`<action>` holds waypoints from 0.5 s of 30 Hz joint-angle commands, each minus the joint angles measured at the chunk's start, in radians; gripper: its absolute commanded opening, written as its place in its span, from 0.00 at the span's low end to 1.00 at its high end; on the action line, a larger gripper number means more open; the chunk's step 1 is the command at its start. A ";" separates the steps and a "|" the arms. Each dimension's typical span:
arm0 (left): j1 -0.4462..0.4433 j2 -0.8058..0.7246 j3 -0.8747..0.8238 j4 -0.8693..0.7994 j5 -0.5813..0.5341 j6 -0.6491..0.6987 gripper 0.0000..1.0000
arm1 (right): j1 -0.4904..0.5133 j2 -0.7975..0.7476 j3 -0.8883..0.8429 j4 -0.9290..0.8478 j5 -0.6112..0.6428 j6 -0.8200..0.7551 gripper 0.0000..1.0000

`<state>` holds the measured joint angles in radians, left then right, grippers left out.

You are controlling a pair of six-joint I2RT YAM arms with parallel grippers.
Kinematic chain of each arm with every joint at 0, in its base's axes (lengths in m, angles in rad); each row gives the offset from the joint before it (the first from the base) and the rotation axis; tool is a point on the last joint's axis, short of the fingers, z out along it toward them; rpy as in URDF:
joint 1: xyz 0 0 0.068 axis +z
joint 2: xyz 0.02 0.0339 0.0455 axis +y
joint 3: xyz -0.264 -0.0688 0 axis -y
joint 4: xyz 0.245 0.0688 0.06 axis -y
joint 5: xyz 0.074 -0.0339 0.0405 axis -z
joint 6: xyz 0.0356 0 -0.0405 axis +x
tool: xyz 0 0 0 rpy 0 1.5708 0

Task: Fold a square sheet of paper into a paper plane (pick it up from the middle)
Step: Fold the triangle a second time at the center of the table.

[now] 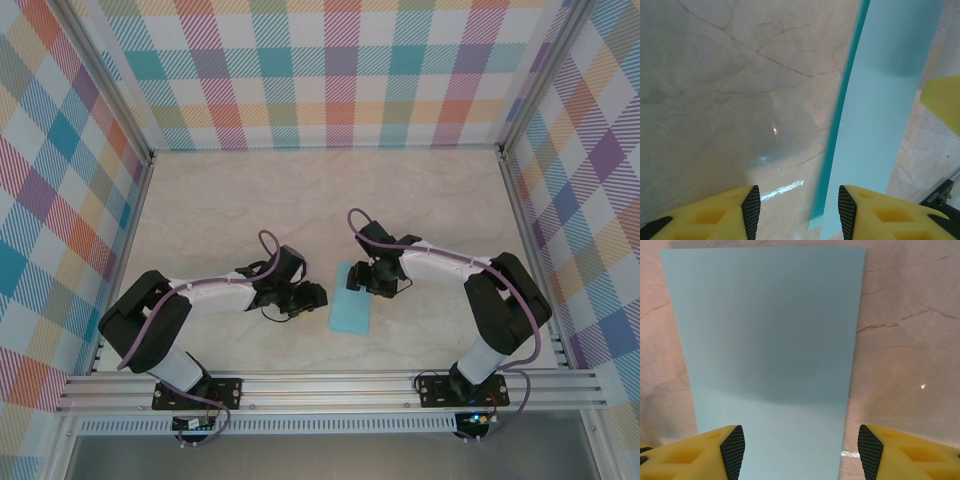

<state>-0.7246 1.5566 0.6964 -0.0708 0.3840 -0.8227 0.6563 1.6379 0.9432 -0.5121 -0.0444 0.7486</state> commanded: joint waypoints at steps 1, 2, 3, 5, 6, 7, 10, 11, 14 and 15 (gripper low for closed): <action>-0.008 0.027 0.016 0.023 0.046 -0.013 0.48 | 0.003 0.016 -0.020 0.051 -0.052 0.019 0.64; -0.013 0.032 0.020 0.022 0.046 -0.014 0.48 | 0.002 0.017 -0.023 0.055 -0.056 0.023 0.64; -0.017 0.036 0.023 0.023 0.043 -0.013 0.48 | 0.002 0.019 -0.023 0.054 -0.055 0.025 0.64; -0.024 0.041 0.027 0.025 0.042 -0.013 0.48 | 0.002 0.020 -0.026 0.058 -0.056 0.026 0.64; -0.026 0.046 0.029 0.026 0.044 -0.013 0.48 | 0.001 0.021 -0.026 0.053 -0.053 0.030 0.64; -0.028 0.049 0.031 0.027 0.046 -0.014 0.47 | 0.001 0.018 -0.028 0.052 -0.051 0.031 0.64; -0.034 0.066 0.034 0.040 0.062 -0.016 0.47 | 0.000 0.006 -0.039 0.049 -0.037 0.038 0.65; -0.038 0.071 0.037 0.039 0.065 -0.014 0.47 | 0.000 0.002 -0.040 0.045 -0.031 0.038 0.65; -0.048 0.083 0.049 0.041 0.073 -0.010 0.46 | 0.000 -0.031 -0.049 0.041 -0.014 0.040 0.65; -0.051 0.086 0.052 0.041 0.071 -0.011 0.45 | 0.000 -0.042 -0.051 0.037 -0.010 0.040 0.65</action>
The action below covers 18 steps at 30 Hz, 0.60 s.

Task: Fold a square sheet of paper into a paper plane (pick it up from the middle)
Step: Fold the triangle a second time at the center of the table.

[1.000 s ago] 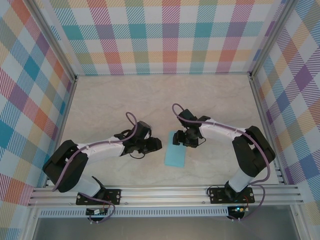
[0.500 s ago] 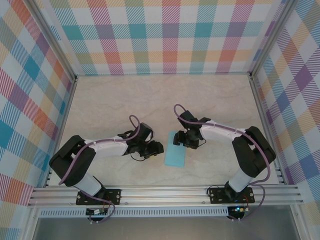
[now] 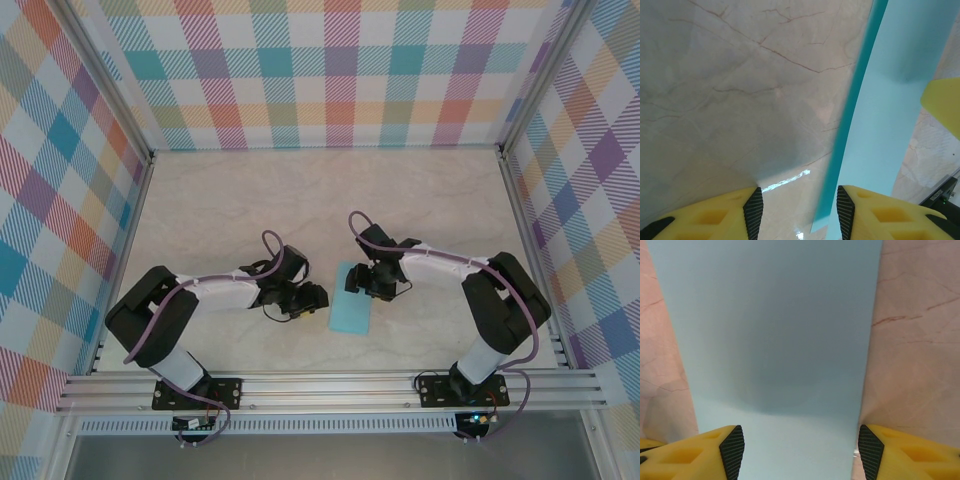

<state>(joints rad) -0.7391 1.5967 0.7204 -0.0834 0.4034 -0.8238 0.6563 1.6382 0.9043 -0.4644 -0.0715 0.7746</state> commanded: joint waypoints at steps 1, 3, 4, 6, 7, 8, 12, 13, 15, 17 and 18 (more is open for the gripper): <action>-0.040 0.047 0.030 0.054 0.051 -0.009 0.45 | 0.001 -0.051 -0.011 -0.020 0.024 0.014 0.65; -0.046 0.052 0.040 0.052 0.051 -0.008 0.43 | 0.000 -0.068 -0.014 -0.032 0.041 0.016 0.65; -0.050 0.051 0.043 0.050 0.047 -0.008 0.42 | 0.000 -0.077 -0.017 -0.039 0.050 0.018 0.65; -0.057 0.047 0.048 0.047 0.043 -0.006 0.41 | -0.003 -0.097 -0.030 -0.043 0.056 0.024 0.65; -0.058 0.045 0.048 0.047 0.042 -0.006 0.41 | -0.005 -0.105 -0.038 -0.041 0.057 0.029 0.65; -0.063 0.038 0.049 0.044 0.037 -0.008 0.41 | -0.008 -0.111 -0.048 -0.036 0.056 0.034 0.65; -0.075 0.020 0.055 0.030 0.013 -0.005 0.41 | -0.014 -0.114 -0.072 -0.013 0.038 0.040 0.66; -0.076 0.022 0.054 0.029 0.016 -0.004 0.41 | -0.014 -0.112 -0.074 -0.009 0.033 0.040 0.65; -0.076 0.026 0.060 0.012 0.003 -0.002 0.41 | -0.013 -0.105 -0.077 -0.003 0.028 0.041 0.65; -0.076 0.028 0.056 0.016 0.001 -0.003 0.41 | -0.013 -0.103 -0.079 0.007 0.019 0.041 0.65; -0.077 0.031 0.055 0.023 0.008 -0.006 0.41 | -0.014 -0.101 -0.080 0.009 0.015 0.041 0.65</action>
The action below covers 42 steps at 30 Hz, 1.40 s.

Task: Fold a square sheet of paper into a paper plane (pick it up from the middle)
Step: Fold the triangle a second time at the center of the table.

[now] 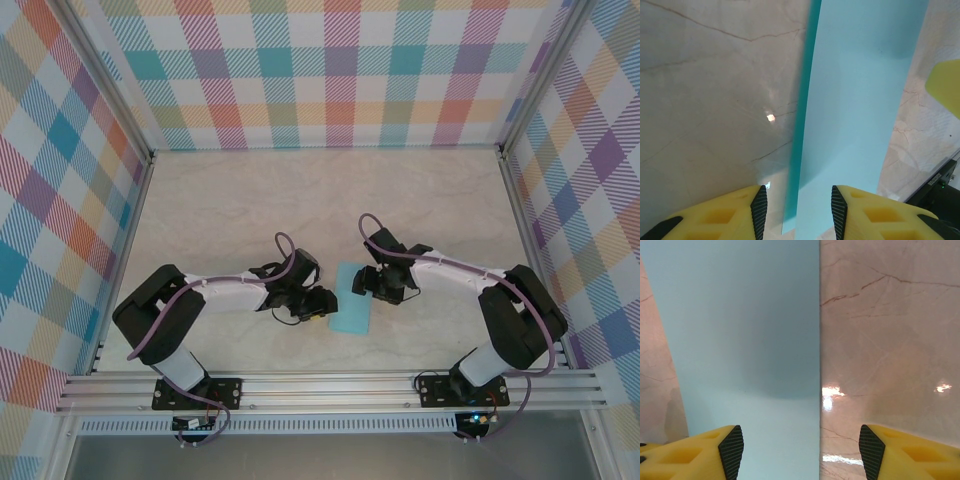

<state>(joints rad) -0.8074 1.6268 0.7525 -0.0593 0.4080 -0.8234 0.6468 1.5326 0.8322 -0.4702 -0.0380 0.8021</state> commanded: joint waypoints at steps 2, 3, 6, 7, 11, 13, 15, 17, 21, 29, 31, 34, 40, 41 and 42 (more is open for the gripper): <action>-0.008 0.011 0.018 0.039 0.040 -0.012 0.41 | -0.004 0.004 -0.011 0.018 -0.020 0.014 0.65; -0.007 0.019 0.021 0.051 0.053 -0.018 0.41 | -0.004 0.004 -0.012 0.020 -0.023 0.014 0.65; -0.009 0.018 0.016 0.065 0.052 -0.028 0.41 | -0.003 0.001 -0.015 0.019 -0.023 0.014 0.65; -0.009 0.016 0.018 0.062 0.050 -0.025 0.41 | -0.004 -0.001 -0.017 0.018 -0.022 0.014 0.65; -0.009 0.019 0.026 0.057 0.050 -0.022 0.40 | -0.003 -0.012 -0.031 0.020 -0.023 0.018 0.65; -0.010 0.025 0.028 0.057 0.052 -0.022 0.40 | -0.004 -0.018 -0.038 0.021 -0.023 0.020 0.65; -0.009 0.033 0.029 0.055 0.053 -0.022 0.40 | -0.004 -0.030 -0.046 0.023 -0.023 0.023 0.65; -0.011 0.039 0.030 0.055 0.055 -0.023 0.40 | -0.004 -0.039 -0.051 0.025 -0.025 0.023 0.65; -0.011 0.041 0.028 0.053 0.043 -0.026 0.40 | -0.003 -0.048 -0.054 0.038 -0.049 0.016 0.65; -0.010 0.042 0.036 0.072 0.075 -0.024 0.37 | -0.003 -0.031 -0.055 0.062 -0.074 0.016 0.62; -0.011 0.041 0.034 0.077 0.074 -0.025 0.36 | -0.004 -0.032 -0.060 0.062 -0.075 0.017 0.62; -0.011 0.041 0.038 0.081 0.074 -0.027 0.34 | -0.003 -0.040 -0.068 0.063 -0.074 0.016 0.61; -0.010 0.039 0.050 0.075 0.061 -0.025 0.33 | -0.004 -0.092 -0.111 0.084 -0.063 0.007 0.60; -0.011 0.039 0.055 0.076 0.056 -0.024 0.33 | -0.004 -0.114 -0.127 0.094 -0.062 0.002 0.60; -0.011 0.041 0.060 0.074 0.052 -0.022 0.33 | -0.004 -0.135 -0.139 0.099 -0.060 -0.004 0.60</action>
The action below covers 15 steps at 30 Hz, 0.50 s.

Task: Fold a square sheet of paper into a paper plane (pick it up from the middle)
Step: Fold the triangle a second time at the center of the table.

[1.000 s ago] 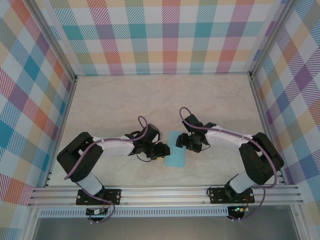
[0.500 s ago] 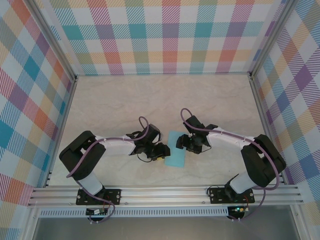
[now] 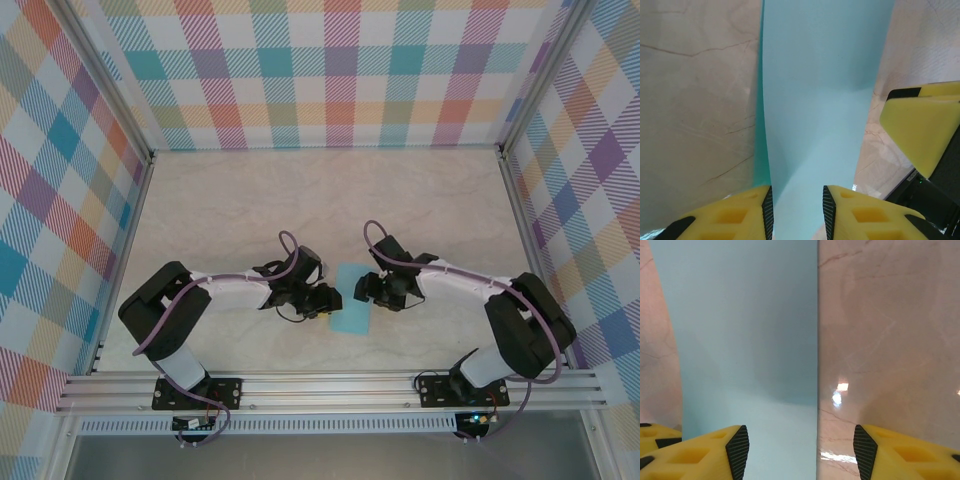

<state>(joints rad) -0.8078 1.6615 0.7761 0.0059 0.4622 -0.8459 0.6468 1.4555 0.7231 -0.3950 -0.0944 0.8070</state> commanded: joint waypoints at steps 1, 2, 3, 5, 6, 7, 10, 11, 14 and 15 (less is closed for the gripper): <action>-0.010 0.009 0.044 0.003 -0.009 0.003 0.33 | -0.004 -0.076 -0.041 0.024 0.000 -0.016 0.59; -0.010 0.016 0.053 0.000 -0.015 0.004 0.33 | -0.004 -0.097 -0.050 0.018 0.007 -0.024 0.59; -0.008 0.022 0.064 0.000 -0.019 0.007 0.33 | -0.004 -0.115 -0.059 0.009 0.015 -0.032 0.59; -0.006 0.040 0.084 -0.002 -0.023 0.010 0.33 | -0.005 -0.138 -0.068 -0.011 0.018 -0.051 0.60; -0.004 0.052 0.096 -0.001 -0.022 0.012 0.33 | -0.004 -0.146 -0.069 -0.023 0.018 -0.057 0.60; -0.003 0.062 0.106 -0.002 -0.021 0.014 0.33 | -0.004 -0.149 -0.069 -0.034 0.023 -0.056 0.59; 0.002 0.092 0.139 -0.011 -0.015 0.025 0.33 | -0.004 -0.159 -0.071 -0.056 0.024 -0.053 0.59; 0.006 0.098 0.147 -0.022 -0.021 0.028 0.33 | -0.004 -0.167 -0.075 -0.058 0.028 -0.049 0.58; 0.015 0.108 0.164 -0.041 -0.031 0.040 0.33 | -0.004 -0.212 -0.101 -0.037 0.009 -0.055 0.57; 0.018 0.109 0.166 -0.046 -0.036 0.042 0.32 | -0.004 -0.233 -0.113 -0.029 0.006 -0.059 0.56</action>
<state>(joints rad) -0.8017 1.7599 0.9112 -0.0029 0.4438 -0.8333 0.6468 1.2732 0.6380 -0.4194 -0.0834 0.7696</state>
